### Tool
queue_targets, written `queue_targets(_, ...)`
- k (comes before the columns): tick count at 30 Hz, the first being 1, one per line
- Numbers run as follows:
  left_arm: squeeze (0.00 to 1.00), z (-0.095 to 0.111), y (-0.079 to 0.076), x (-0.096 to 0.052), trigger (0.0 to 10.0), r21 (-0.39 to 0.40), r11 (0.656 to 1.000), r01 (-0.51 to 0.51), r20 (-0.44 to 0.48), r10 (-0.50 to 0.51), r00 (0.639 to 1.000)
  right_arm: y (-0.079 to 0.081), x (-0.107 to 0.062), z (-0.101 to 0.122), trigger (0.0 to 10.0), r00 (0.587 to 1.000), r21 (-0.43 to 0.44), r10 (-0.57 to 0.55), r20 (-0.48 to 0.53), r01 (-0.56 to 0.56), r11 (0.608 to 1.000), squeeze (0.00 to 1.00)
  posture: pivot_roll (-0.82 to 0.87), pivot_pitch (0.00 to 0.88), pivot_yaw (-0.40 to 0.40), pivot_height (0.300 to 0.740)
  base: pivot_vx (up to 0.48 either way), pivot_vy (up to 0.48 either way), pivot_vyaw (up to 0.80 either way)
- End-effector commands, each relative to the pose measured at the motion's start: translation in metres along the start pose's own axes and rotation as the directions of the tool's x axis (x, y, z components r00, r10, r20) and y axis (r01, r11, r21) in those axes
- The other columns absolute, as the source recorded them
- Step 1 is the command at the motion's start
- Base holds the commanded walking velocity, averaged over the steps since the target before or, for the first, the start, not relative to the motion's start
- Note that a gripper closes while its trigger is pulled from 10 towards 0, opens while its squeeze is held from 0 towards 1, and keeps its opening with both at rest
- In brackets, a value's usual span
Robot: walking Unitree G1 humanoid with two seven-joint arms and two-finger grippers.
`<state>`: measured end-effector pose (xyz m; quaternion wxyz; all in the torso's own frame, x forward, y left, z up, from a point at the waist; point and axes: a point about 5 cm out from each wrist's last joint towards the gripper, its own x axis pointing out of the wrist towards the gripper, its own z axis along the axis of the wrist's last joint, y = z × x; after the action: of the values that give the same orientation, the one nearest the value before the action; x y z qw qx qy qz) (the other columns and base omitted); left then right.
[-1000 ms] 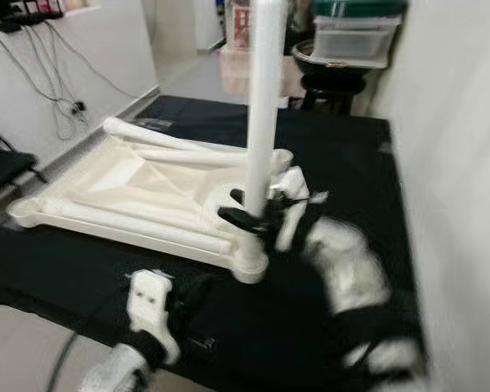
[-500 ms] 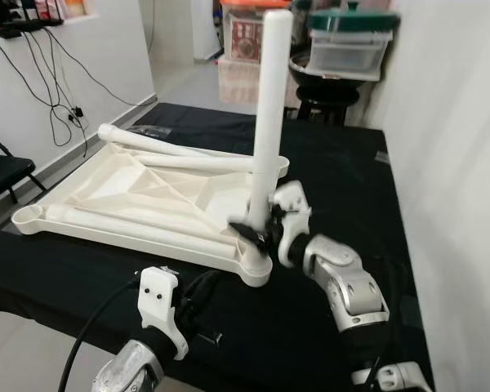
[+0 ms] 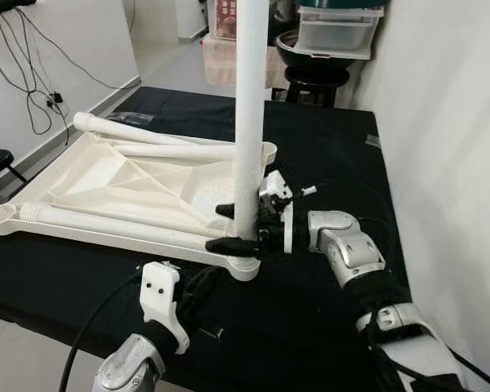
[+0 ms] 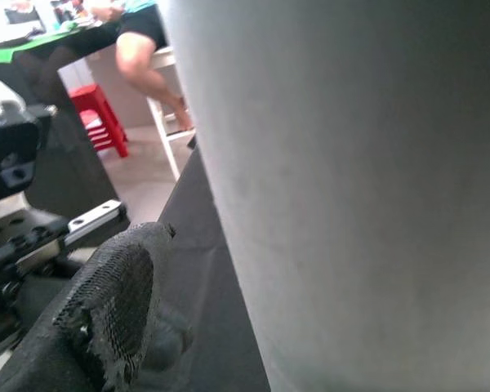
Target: Building children table
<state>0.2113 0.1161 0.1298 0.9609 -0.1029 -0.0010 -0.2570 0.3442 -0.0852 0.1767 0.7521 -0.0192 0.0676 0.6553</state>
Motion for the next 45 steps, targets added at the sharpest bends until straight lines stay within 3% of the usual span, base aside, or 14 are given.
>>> queue_targets(1,0.0,-0.005,0.002,-0.004,10.0,-0.009,1.0,-0.006,-0.032,0.006,0.999,0.0,0.004,-0.002,1.1,0.999,0.021,0.05,0.0,-0.05,0.999,0.0,0.02,0.04,-0.003,0.74,0.0,0.0,0.0)
queue_targets(13,0.0,-0.004,0.004,-0.006,10.0,-0.012,1.0,-0.004,-0.038,0.004,0.999,-0.002,-0.023,-0.008,0.0,0.999,0.024,0.006,0.046,-0.008,1.0,0.0,0.01,0.055,0.01,0.74,0.0,0.0,0.0)
queue_targets(19,0.0,-0.004,0.006,-0.007,10.0,-0.01,1.0,-0.003,-0.041,0.003,0.999,0.002,-0.022,-0.019,0.0,0.958,0.04,-0.287,0.008,0.287,0.957,0.0,0.01,0.058,0.0,0.74,0.0,0.0,0.0)
queue_targets(20,0.0,-0.003,0.006,-0.008,10.0,-0.008,1.0,-0.005,-0.042,0.005,0.999,-0.005,-0.015,-0.025,0.0,0.793,0.094,-0.609,0.01,0.605,0.79,0.0,0.01,0.059,-0.007,0.74,0.0,0.0,0.0)
queue_targets(23,0.0,-0.003,0.008,-0.008,10.0,0.003,1.0,-0.007,-0.045,0.007,0.999,0.02,0.003,-0.04,0.0,0.713,0.164,-0.7,-0.037,0.695,0.7,0.0,0.0,0.058,0.02,0.74,0.0,0.0,0.0)
queue_targets(27,0.0,-0.003,0.01,-0.008,10.0,0.006,1.0,-0.012,-0.046,0.012,0.999,0.02,0.003,-0.036,0.0,0.728,0.145,-0.685,-0.045,0.683,0.716,0.0,0.0,0.056,0.008,0.74,0.0,0.0,0.0)
queue_targets(28,0.0,-0.003,0.01,-0.007,10.0,0.002,1.0,-0.002,-0.05,0.002,0.999,0.013,0.001,-0.033,3.2,0.718,0.139,-0.694,-0.052,0.693,0.707,0.0,0.0,0.057,0.009,0.74,0.0,0.0,0.0)
queue_targets(29,0.0,-0.003,0.01,-0.007,10.0,-0.001,1.0,0.001,-0.049,-0.001,0.999,0.01,0.003,-0.03,10.0,0.754,0.147,-0.655,-0.045,0.654,0.742,0.0,0.0,0.054,0.01,0.74,0.0,0.0,0.0)
queue_targets(30,0.0,-0.003,0.01,-0.007,10.0,-0.001,1.0,0.001,-0.049,-0.001,0.999,0.01,0.003,-0.03,10.0,0.754,0.147,-0.655,-0.045,0.654,0.742,0.0,0.0,0.054,0.01,0.74,0.0,0.0,0.0)
queue_targets(31,0.0,-0.002,0.01,-0.006,10.0,0.0,1.0,-0.001,-0.046,0.001,0.999,0.008,0.008,-0.022,10.0,0.824,0.171,-0.567,-0.011,0.56,0.811,1.0,0.0,0.052,0.012,0.74,0.0,0.0,0.0)
queue_targets(34,0.0,-0.002,0.011,-0.006,10.0,0.002,1.0,-0.005,-0.043,0.005,0.999,0.01,0.01,-0.018,10.0,0.842,0.182,-0.54,0.005,0.53,0.828,1.0,0.0,0.052,0.012,0.74,0.0,0.0,0.0)
queue_targets(37,0.0,-0.002,0.01,-0.005,10.0,0.0,1.0,-0.004,-0.045,0.004,0.999,0.021,0.018,0.006,10.0,0.967,0.082,-0.238,0.09,0.231,0.97,0.98,0.0,0.047,0.014,0.74,0.0,0.0,0.0)
queue_targets(38,0.0,-0.003,0.011,-0.005,10.0,0.0,1.0,-0.003,-0.046,0.003,0.999,0.023,0.017,0.01,10.0,0.987,0.033,-0.134,0.086,0.131,0.991,0.0,0.01,0.044,0.016,0.74,0.0,0.0,0.0)
queue_targets(45,0.0,-0.003,0.01,-0.004,10.0,-0.005,1.0,0.001,-0.047,-0.001,0.999,0.015,0.01,0.023,10.0,0.989,-0.017,0.142,0.048,-0.142,0.99,0.0,0.01,0.041,0.016,0.74,0.0,0.0,0.0)
